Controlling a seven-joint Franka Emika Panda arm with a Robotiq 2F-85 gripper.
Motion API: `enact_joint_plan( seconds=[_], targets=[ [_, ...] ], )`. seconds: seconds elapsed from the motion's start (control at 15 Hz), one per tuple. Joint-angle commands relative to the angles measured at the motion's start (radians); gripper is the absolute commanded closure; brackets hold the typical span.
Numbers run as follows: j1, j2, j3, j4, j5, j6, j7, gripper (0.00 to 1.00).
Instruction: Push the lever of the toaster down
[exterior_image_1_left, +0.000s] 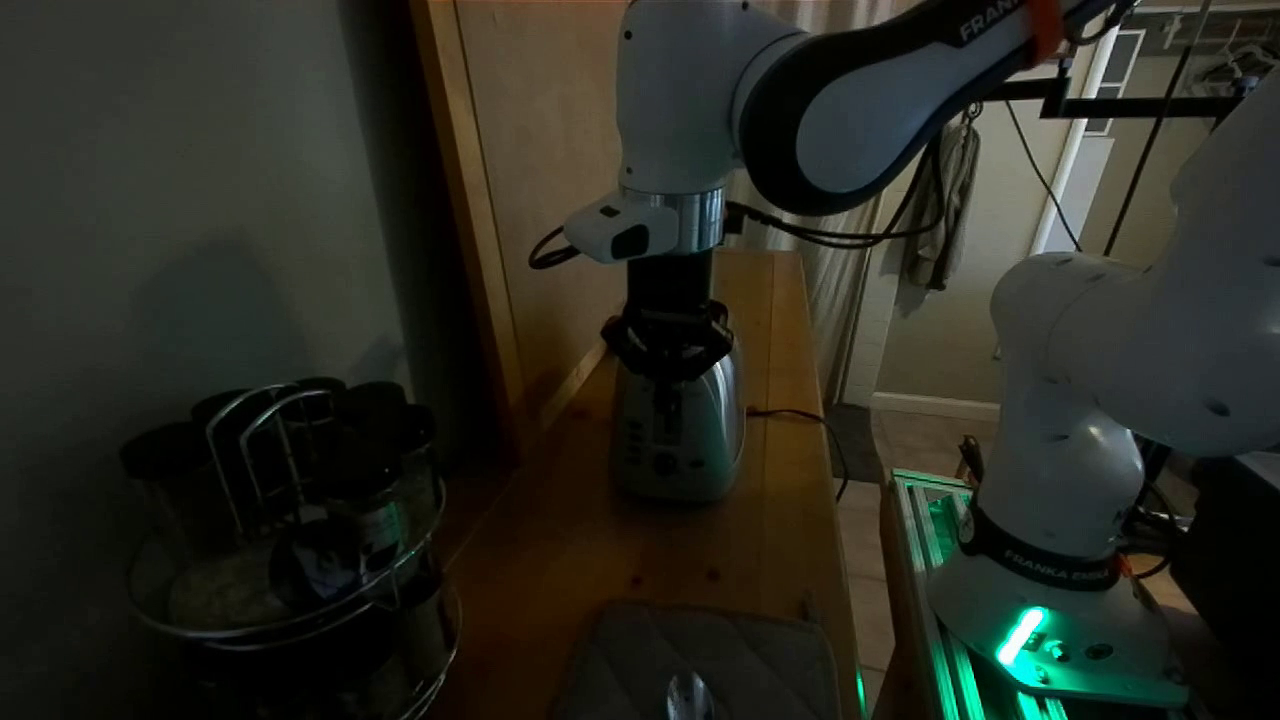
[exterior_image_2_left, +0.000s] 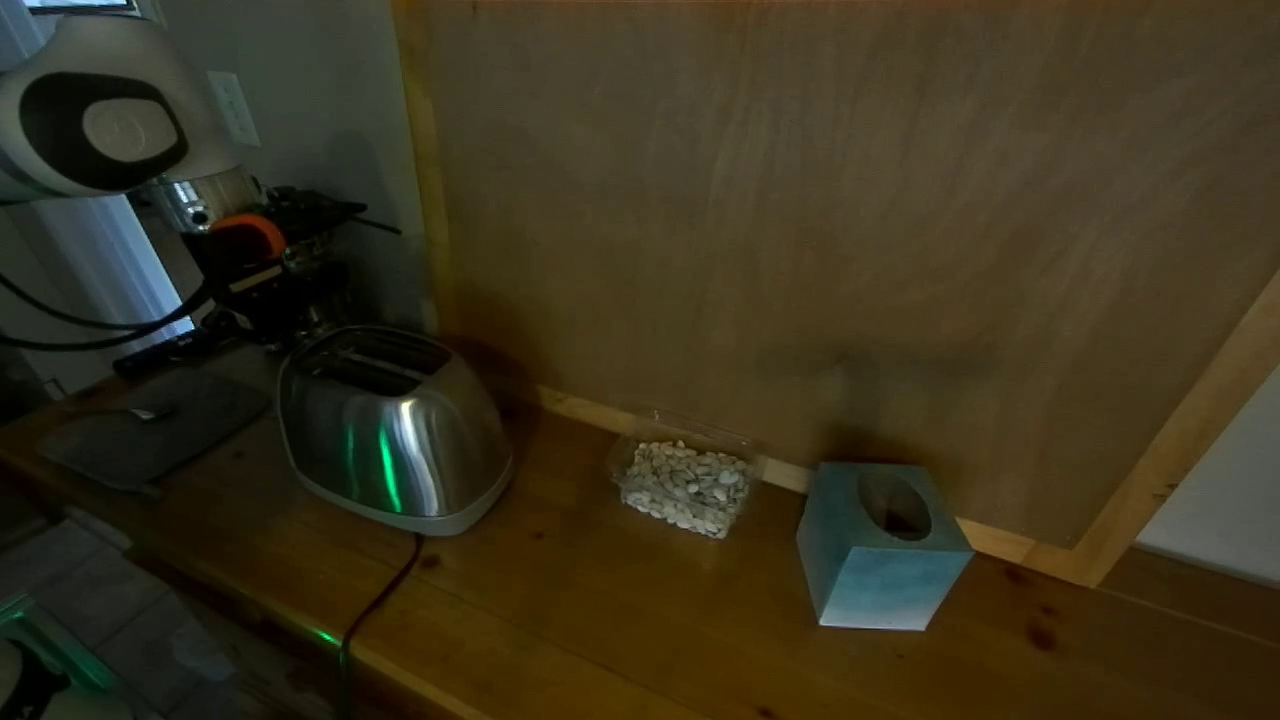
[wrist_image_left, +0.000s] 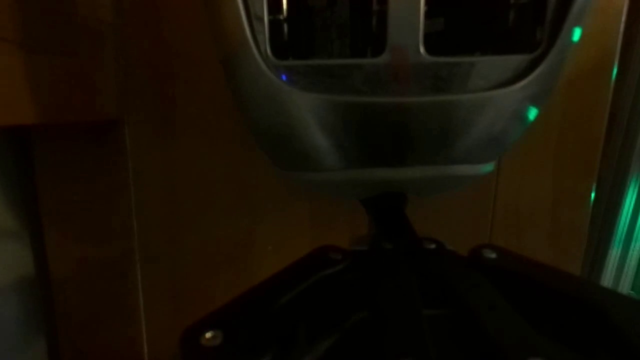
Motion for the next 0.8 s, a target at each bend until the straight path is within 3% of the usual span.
enact_joint_plan(
  seconds=[0.0,0.73],
  targets=[
    [-0.011,0.047,-0.004,-0.021,0.028,0.047,-0.033,1.0],
    [-0.017,0.12,0.012,-0.03,0.023,0.079,-0.021,1.0]
  ],
)
